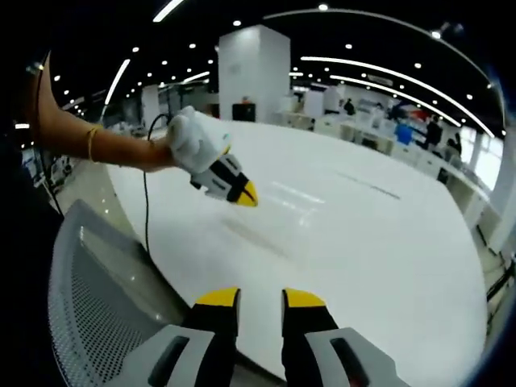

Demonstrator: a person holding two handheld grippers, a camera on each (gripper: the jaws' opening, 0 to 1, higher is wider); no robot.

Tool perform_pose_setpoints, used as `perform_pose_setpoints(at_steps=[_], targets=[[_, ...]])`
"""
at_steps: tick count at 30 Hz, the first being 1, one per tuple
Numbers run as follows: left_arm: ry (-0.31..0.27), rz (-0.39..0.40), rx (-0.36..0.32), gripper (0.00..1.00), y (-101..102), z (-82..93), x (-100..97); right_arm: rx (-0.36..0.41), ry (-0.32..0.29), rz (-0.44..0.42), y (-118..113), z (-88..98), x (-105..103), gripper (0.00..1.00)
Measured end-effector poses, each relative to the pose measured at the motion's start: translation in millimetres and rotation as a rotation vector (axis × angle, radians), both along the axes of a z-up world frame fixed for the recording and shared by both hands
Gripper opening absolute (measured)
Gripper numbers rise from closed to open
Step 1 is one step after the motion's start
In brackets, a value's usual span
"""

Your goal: Open the resealable bag by pulling the two sides of the seal apart until the entire bag opening is separated and visibly accessible.

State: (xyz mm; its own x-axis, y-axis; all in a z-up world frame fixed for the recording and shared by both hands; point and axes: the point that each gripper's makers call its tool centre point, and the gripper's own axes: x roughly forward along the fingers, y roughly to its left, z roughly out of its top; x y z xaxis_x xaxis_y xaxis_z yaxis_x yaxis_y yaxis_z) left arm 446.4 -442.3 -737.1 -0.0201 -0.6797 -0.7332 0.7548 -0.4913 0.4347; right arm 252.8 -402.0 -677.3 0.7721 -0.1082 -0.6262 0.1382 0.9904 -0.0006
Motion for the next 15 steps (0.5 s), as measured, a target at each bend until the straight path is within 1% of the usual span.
perform_pose_setpoints(at_steps=[5, 8, 13, 15], targets=[[0.007, 0.006, -0.003, 0.0, -0.9, -0.6, 3.0, 0.003, -0.004, -0.011, -1.1, 0.0, 0.1, 0.17], [0.014, 0.015, 0.006, 0.0, 3.9, -1.7, 3.0, 0.012, -0.01, -0.016, -0.2, 0.6, 0.4, 0.18], [0.025, 0.021, 0.0, 0.02, 10.6, -0.7, 1.3, 0.019, -0.01, -0.032, -0.1, 0.0, -1.2, 0.26], [0.027, 0.023, -0.008, 0.03, 12.0, 0.4, 1.1, 0.035, -0.01, -0.044, -0.1, -1.1, -2.2, 0.29]])
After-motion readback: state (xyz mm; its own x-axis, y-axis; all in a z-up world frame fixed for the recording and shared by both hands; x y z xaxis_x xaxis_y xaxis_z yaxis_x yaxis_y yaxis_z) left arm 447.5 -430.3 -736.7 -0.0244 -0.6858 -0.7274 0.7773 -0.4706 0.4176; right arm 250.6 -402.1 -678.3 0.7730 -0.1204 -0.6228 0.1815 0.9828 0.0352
